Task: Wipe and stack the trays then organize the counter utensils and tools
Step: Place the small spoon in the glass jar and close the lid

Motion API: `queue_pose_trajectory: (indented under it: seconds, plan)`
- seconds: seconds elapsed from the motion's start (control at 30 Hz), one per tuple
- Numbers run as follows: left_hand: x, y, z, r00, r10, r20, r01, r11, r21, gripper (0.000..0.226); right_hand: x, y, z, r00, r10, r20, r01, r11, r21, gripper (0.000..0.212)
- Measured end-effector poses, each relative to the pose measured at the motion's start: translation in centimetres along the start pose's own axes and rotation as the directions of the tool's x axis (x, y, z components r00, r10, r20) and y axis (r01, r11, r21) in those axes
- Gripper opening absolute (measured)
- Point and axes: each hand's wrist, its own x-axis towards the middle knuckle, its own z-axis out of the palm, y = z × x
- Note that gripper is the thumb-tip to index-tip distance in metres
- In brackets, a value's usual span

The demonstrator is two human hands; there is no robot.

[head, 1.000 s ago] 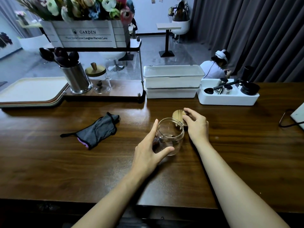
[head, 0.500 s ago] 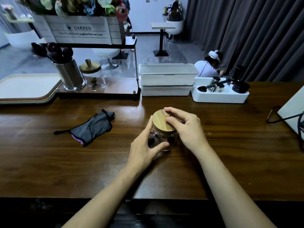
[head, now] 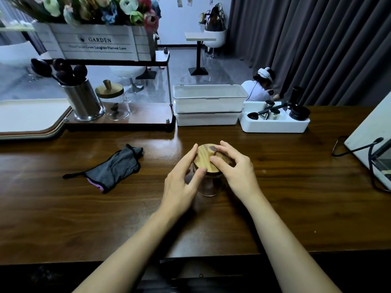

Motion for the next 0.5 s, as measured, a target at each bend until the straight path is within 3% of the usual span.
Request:
queue_pose_trajectory:
  seconds: [0.17, 0.5]
  plan:
    - [1.4, 1.1, -0.4, 0.999, 0.011, 0.045, -0.010, 1.000, -0.017, 0.047, -1.0, -0.6, 0.1, 1.000, -0.021, -0.016, 0.020, 1.000, -0.013, 0.037]
    - [1.7, 1.1, -0.5, 0.990, -0.079, 0.121, 0.094, 0.988, -0.120, 0.042, -1.6, 0.4, 1.3, 0.997, 0.007, -0.076, -0.002, 0.998, 0.069, 0.031]
